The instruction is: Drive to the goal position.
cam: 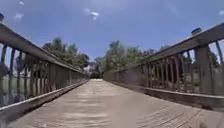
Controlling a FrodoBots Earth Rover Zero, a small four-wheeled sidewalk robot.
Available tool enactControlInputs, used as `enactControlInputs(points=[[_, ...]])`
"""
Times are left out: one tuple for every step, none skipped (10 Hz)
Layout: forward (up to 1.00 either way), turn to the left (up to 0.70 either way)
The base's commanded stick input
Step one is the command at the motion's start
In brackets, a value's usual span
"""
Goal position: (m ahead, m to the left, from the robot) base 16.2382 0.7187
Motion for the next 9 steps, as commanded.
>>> enactControlInputs(points=[[0.45,0.0],[0.45,0.0],[0.45,0.0],[0.45,0.0],[0.45,0.0],[0.45,0.0],[0.45,0.0],[0.45,0.0],[0.45,0.0]])
